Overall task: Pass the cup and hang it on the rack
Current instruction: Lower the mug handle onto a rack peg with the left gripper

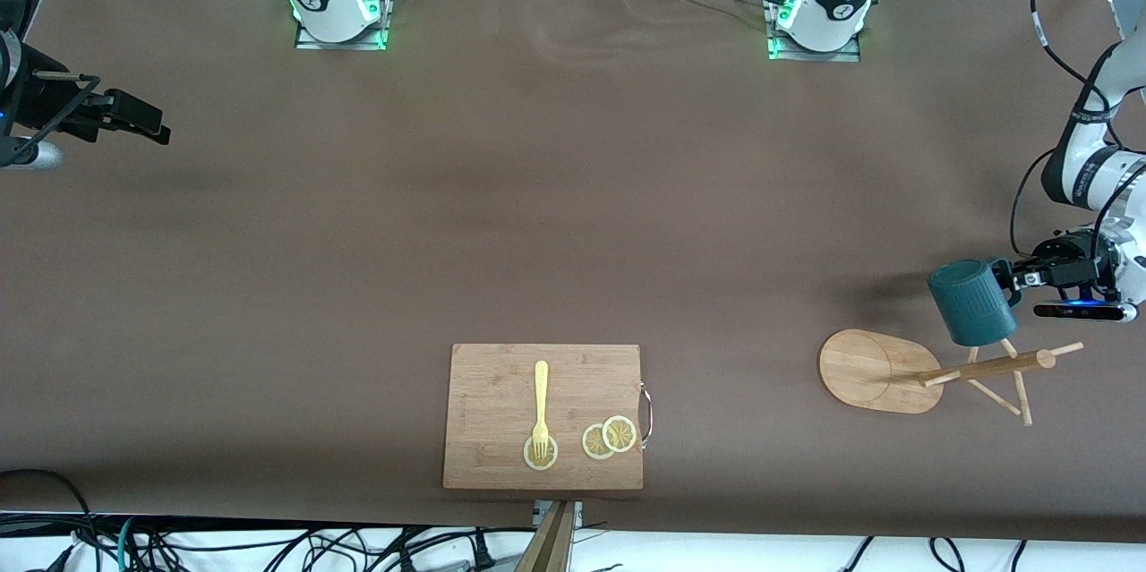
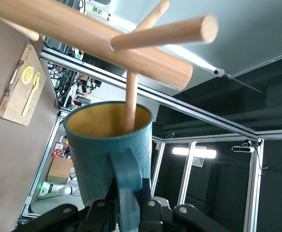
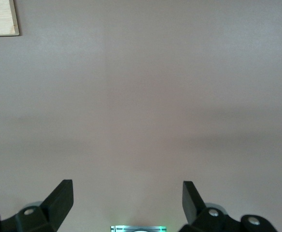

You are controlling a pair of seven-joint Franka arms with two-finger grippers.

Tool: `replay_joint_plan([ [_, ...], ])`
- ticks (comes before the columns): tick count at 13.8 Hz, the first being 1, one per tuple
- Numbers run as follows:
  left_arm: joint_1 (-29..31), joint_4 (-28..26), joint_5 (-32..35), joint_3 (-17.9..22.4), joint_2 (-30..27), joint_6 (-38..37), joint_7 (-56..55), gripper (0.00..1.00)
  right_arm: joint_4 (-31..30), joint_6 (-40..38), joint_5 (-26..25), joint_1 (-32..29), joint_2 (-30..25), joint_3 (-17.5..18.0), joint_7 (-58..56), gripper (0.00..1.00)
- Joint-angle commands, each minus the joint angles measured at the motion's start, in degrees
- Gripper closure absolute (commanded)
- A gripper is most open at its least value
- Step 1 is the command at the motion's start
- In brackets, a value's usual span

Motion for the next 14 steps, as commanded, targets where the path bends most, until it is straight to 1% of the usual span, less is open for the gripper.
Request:
replay_joint_plan([
  [1,-0.1,5.9,-0.9,-0.2,2.7,-0.4,-4.1,1.0,1.2,-1.1,0.1,0.1,0.2,0.0,-0.5,0.0],
  [10,-0.2,7.6,-0.3,0.3,6.0,0.0,-2.5,1.0,1.1,-1.2,0.3,0.1,0.1,0.0,-0.4,0.0],
  [11,-0.2,7.7,-0.3,0.3,6.0,0.0,-2.5,0.96,1.1,-1.3,0.3,0.1,0.1,0.0,-0.5,0.0],
  [12,-0.3,7.7,-0.3,0.4,6.0,0.0,-2.6,0.62,1.1,-1.8,0.4,0.1,0.1,0.0,-0.4,0.0],
  [13,-0.2,7.7,-0.3,0.4,6.0,0.0,-2.5,0.01,1.1,-1.9,0.3,0.1,0.1,0.0,-0.4,0.0],
  [14,0.1,7.7,0.1,0.5,6.0,-0.1,-2.1,0.0,1.1,-1.9,0.3,0.1,0.1,0.0,-0.4,0.0],
])
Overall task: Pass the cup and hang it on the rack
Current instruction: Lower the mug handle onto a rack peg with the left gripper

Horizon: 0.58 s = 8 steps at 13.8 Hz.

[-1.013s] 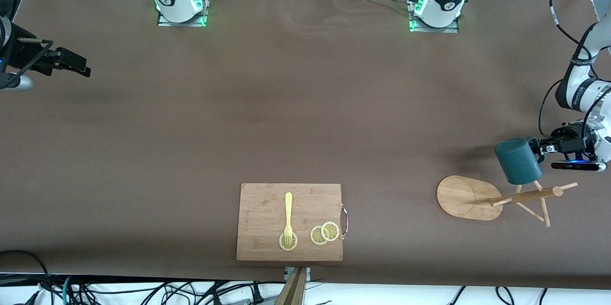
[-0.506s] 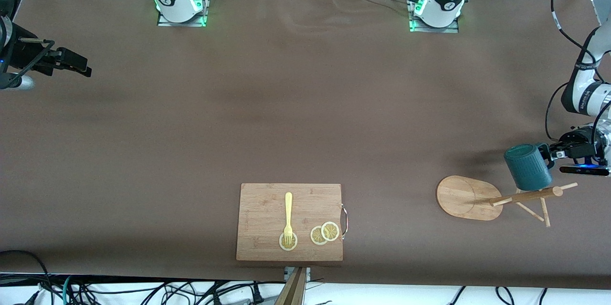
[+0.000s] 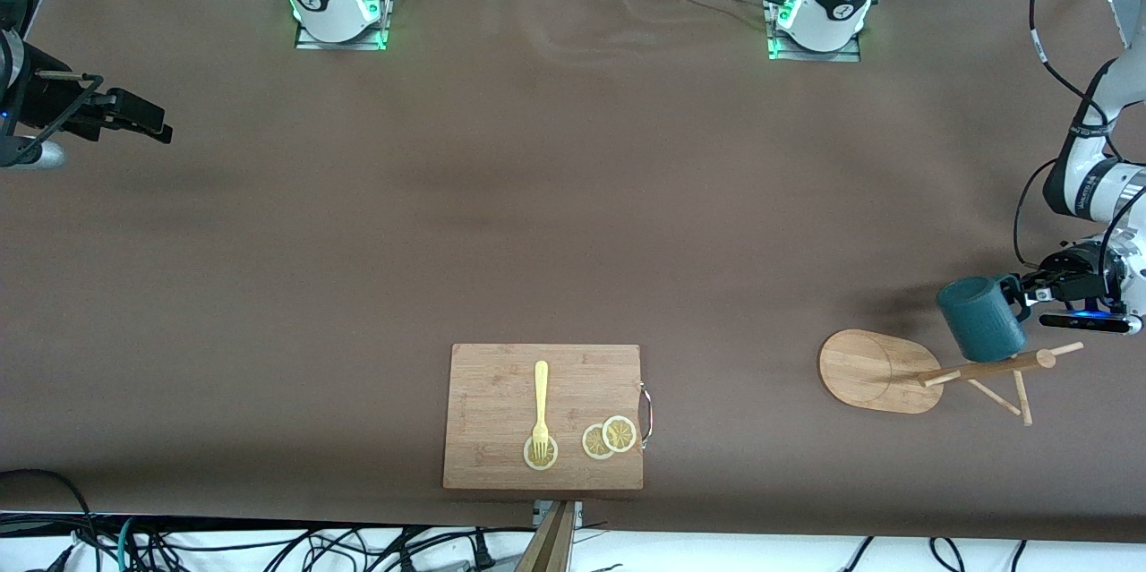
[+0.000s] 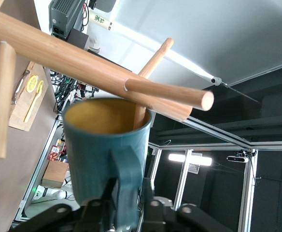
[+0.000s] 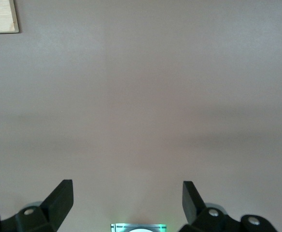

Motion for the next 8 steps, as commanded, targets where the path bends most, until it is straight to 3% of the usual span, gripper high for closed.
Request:
replay_joint_plan([
  [1,0.0,2.4,1.8,0.4,0.7,-0.4,0.6,0.0,1.1,-1.2,0.4,0.1,0.1,0.0,-0.4,0.0],
  [5,1.3,3.1,4.2,0.2,-0.3,-0.5,0.7,0.0,1.1,-1.2,0.3,0.1,0.1,0.0,-0.5,0.0],
  [8,5.4,3.1,11.9,-0.3,-2.9,-0.7,2.9,0.0,1.1,-1.3,0.3,0.1,0.1,-0.1,-0.5,0.0],
])
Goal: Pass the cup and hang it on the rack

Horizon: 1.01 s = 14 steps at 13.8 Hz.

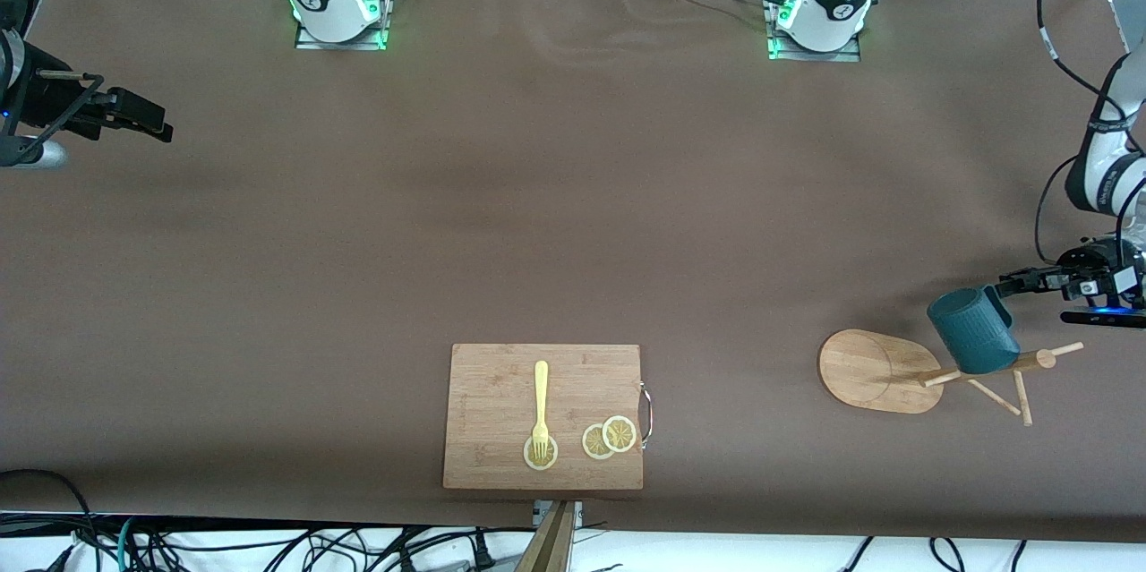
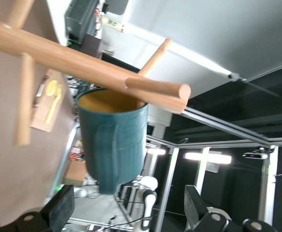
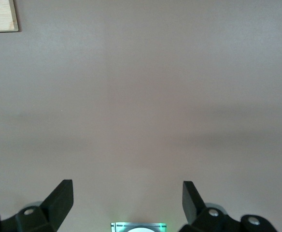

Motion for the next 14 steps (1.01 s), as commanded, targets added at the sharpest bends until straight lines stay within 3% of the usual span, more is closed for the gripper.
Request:
replay_joint_plan([
  [1,4.1,-0.1,7.7,-0.8,-3.2,-0.9,5.6,0.0,1.1,-1.2,0.3,0.1,0.1,-0.1,-0.5,0.0],
  [8,7.1,2.4,28.6,-0.7,-11.7,-0.8,18.4,0.0,1.2,-1.2,0.0,0.0,0.1,-0.2,-0.5,0.0],
  [11,6.6,2.0,36.1,-0.6,-20.7,-0.8,18.5,0.0,1.3,-0.9,-0.2,0.0,0.1,-0.4,-0.5,0.0],
  [14,0.2,0.7,43.5,-0.2,-32.2,-0.4,18.3,0.0,1.3,-0.6,-0.2,0.0,0.1,-0.4,-0.4,0.0],
])
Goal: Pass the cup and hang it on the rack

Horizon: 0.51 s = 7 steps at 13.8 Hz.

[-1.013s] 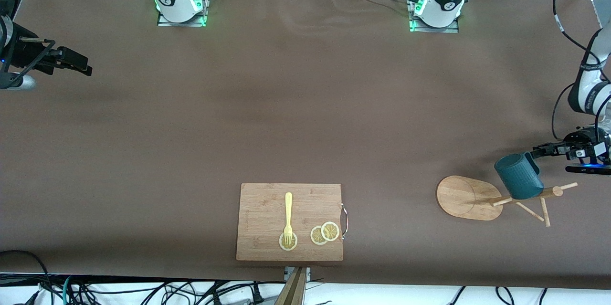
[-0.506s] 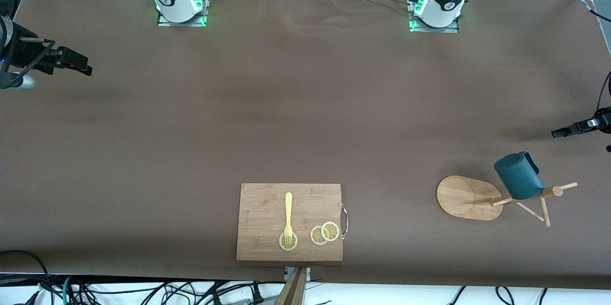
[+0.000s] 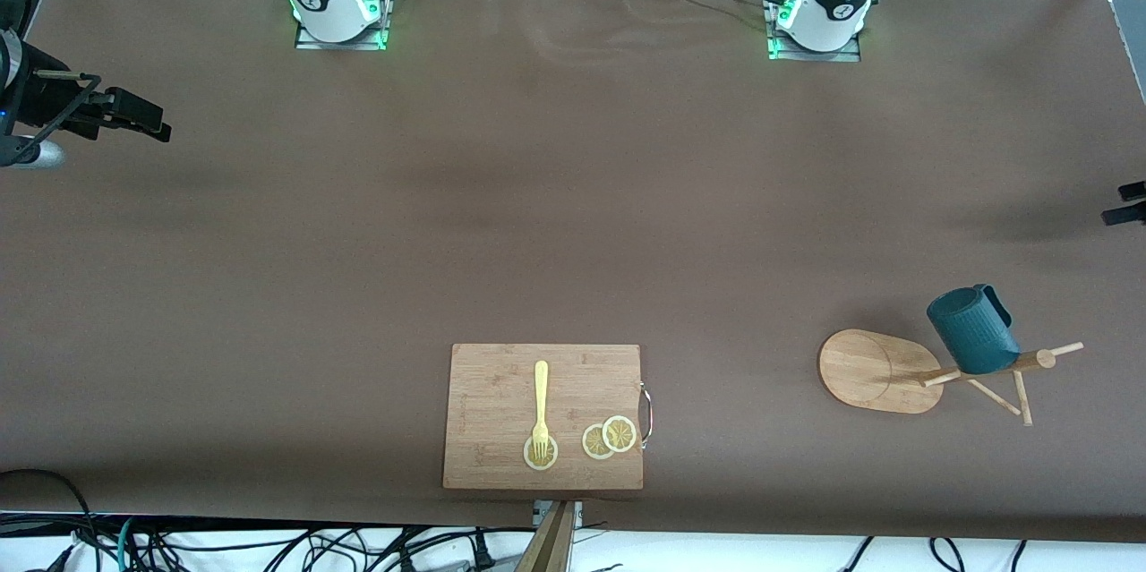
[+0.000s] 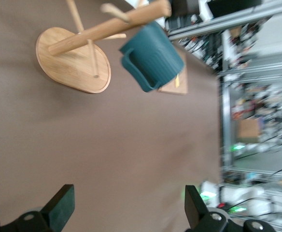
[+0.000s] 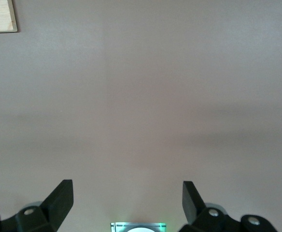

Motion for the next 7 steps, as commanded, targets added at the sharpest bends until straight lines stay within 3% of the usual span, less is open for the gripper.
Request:
replay_joint_plan([
  [1,-8.0,-4.0,8.2,1.2,-13.4,0.9,0.4,0.0,1.2,-0.5,-0.2,0.0,0.1,-0.2,-0.4,0.0],
  [4,-18.5,-5.7,15.1,2.9,-23.4,2.0,-7.8,0.0,1.3,-0.7,-0.1,0.0,0.0,-0.2,-0.2,0.0],
  [7,-34.1,-10.7,17.1,10.6,-31.6,2.9,-19.7,0.0,1.3,-1.0,-0.1,0.0,0.0,-0.2,0.3,0.0],
])
